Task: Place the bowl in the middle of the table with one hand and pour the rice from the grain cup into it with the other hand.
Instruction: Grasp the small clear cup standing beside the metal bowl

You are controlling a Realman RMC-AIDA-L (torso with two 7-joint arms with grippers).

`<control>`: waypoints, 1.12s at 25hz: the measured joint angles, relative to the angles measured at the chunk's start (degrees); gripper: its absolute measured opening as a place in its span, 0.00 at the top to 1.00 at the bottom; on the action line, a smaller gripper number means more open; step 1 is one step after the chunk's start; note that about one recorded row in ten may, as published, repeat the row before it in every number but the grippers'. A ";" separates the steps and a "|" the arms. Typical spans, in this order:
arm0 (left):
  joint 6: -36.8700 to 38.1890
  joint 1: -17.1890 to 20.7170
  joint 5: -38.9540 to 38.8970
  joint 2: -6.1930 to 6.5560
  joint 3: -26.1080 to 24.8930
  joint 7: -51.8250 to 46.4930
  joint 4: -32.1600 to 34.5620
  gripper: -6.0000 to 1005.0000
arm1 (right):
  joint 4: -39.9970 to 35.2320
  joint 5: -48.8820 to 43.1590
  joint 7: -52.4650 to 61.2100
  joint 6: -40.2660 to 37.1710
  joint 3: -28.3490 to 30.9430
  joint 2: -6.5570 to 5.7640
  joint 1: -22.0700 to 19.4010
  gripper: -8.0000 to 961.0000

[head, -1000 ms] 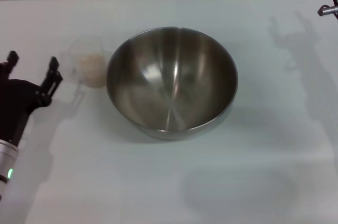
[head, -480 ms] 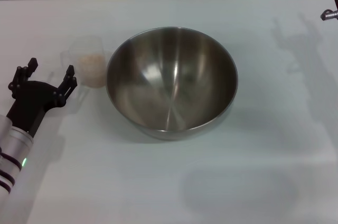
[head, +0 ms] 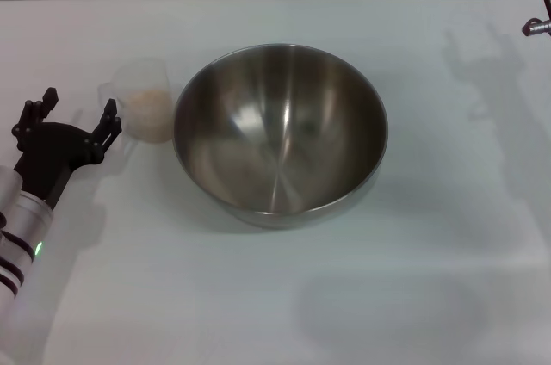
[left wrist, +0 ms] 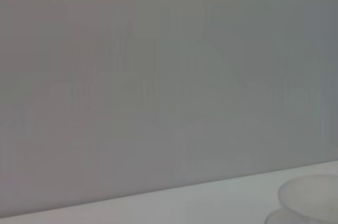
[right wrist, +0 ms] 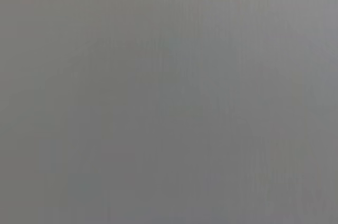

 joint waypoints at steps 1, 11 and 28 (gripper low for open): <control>-0.01 -0.16 0.00 0.00 0.00 0.00 0.00 0.17 | 0.00 0.00 0.00 0.00 0.00 0.00 0.00 0.30; -2.72 -2.28 0.00 0.00 -1.59 0.01 0.09 0.17 | -0.23 -0.27 0.04 0.39 0.02 -0.03 0.41 0.30; -6.88 -4.63 0.00 0.00 -4.74 0.00 0.63 0.18 | -0.37 -0.19 0.03 0.54 0.02 -0.17 0.96 0.30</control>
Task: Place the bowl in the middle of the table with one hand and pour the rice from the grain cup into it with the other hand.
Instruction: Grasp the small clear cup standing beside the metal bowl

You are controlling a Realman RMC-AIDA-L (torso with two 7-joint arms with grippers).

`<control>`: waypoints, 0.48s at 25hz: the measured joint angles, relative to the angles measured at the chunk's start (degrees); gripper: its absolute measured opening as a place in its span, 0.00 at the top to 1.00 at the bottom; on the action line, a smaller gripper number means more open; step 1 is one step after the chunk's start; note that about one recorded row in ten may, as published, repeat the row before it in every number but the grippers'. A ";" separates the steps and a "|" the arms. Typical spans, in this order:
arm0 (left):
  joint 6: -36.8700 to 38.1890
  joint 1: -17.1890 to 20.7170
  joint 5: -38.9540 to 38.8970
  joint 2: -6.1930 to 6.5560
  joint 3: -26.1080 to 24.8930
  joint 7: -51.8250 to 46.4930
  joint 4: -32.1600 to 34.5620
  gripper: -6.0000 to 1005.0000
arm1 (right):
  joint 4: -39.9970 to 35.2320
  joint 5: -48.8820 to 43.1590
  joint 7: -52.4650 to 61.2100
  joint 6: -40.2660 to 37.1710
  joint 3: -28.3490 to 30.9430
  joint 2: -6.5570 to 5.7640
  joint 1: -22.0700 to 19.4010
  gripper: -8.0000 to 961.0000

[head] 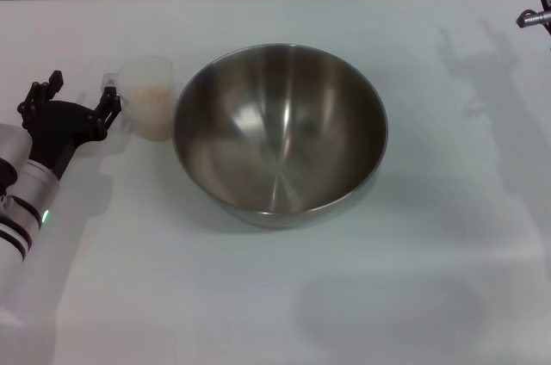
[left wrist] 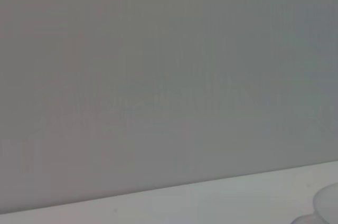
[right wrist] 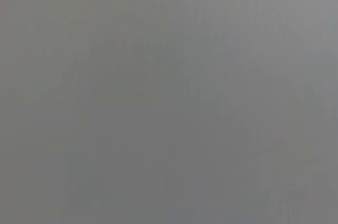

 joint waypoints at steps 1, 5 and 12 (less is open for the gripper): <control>-0.10 -0.04 0.00 0.00 0.00 0.00 0.00 0.19 | 0.01 0.06 0.00 0.00 0.00 0.00 0.00 0.30; -1.11 -0.31 0.14 0.00 0.22 0.00 0.00 0.25 | 0.02 0.15 0.00 0.00 0.00 0.00 0.13 0.30; -3.13 -0.89 0.27 0.00 0.44 -0.29 -0.28 0.46 | 0.02 0.18 0.00 0.00 0.00 0.00 0.20 0.30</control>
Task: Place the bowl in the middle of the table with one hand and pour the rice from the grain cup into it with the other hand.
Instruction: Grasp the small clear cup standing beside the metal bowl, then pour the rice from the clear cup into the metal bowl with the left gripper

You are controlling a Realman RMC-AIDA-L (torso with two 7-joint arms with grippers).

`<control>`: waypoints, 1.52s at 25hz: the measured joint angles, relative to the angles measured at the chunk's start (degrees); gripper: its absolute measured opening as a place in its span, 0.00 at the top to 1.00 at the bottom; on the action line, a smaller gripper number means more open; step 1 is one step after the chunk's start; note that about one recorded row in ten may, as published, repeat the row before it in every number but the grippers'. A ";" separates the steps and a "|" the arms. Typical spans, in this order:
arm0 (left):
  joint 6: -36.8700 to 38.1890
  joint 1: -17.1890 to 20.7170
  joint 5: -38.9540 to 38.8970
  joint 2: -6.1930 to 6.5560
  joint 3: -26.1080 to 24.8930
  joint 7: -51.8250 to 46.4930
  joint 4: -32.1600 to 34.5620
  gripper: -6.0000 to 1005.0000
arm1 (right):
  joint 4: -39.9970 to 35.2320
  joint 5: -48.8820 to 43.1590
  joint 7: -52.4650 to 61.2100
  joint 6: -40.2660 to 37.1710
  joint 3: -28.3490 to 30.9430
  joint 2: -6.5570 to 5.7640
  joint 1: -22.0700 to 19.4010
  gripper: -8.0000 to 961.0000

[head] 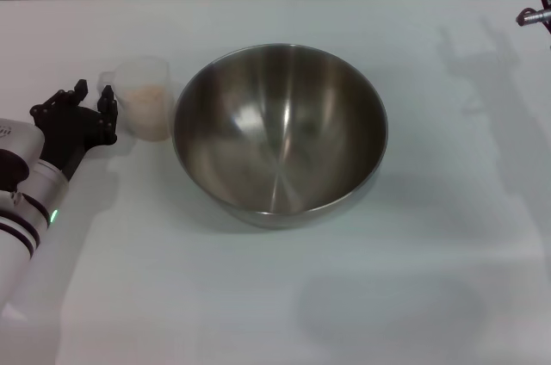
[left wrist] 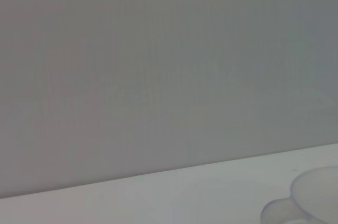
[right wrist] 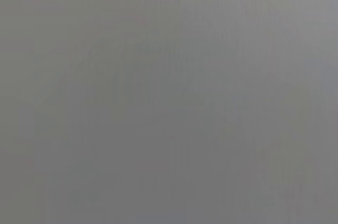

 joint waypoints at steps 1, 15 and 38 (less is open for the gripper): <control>-0.01 0.04 -0.08 0.00 0.01 -0.16 -0.14 0.49 | 0.00 0.00 0.00 0.00 0.00 0.00 0.00 0.30; 0.50 0.35 0.14 0.00 0.02 -0.42 -0.60 0.91 | 0.24 0.00 0.00 0.07 0.00 0.10 -0.03 0.30; 20.15 0.46 0.09 0.08 -0.61 11.94 -2.22 0.98 | 0.99 0.00 -0.49 0.80 1.17 0.00 0.22 0.30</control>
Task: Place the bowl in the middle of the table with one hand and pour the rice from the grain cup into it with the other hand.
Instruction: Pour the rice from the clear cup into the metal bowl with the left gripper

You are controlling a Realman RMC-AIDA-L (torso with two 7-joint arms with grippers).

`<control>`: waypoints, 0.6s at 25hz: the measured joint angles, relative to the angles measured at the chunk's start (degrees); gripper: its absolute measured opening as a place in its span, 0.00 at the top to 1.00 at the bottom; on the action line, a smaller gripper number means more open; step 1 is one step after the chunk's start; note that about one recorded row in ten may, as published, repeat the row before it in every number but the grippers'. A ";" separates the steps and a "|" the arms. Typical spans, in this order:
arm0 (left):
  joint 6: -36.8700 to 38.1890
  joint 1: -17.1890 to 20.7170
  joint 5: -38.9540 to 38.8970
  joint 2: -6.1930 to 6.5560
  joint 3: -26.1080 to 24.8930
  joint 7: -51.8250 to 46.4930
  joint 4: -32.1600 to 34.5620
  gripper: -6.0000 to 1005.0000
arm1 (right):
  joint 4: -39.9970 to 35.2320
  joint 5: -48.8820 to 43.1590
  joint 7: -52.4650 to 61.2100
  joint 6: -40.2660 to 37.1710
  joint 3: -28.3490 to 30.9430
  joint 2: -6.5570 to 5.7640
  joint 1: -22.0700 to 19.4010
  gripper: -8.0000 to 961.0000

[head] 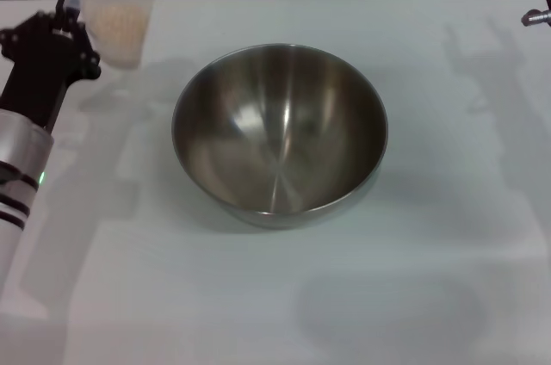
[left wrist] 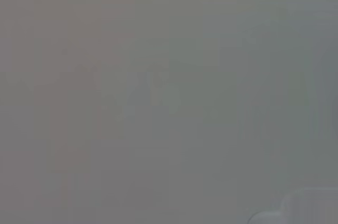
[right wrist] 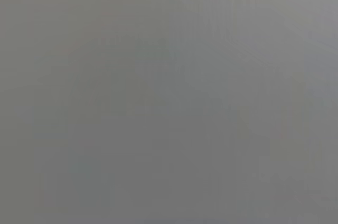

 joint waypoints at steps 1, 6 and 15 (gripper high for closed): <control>1.02 -0.19 0.03 0.00 0.14 2.78 -0.30 0.98 | 0.13 0.01 -0.01 0.00 0.16 0.00 0.04 0.30; 4.46 -0.61 1.22 -0.05 0.72 22.14 -3.93 0.98 | 0.41 0.03 -0.05 -0.20 0.25 0.00 0.10 0.30; 6.93 -0.67 7.77 -0.16 7.09 51.29 -6.43 0.98 | 1.05 0.07 -0.13 -0.42 0.36 -0.07 0.57 0.30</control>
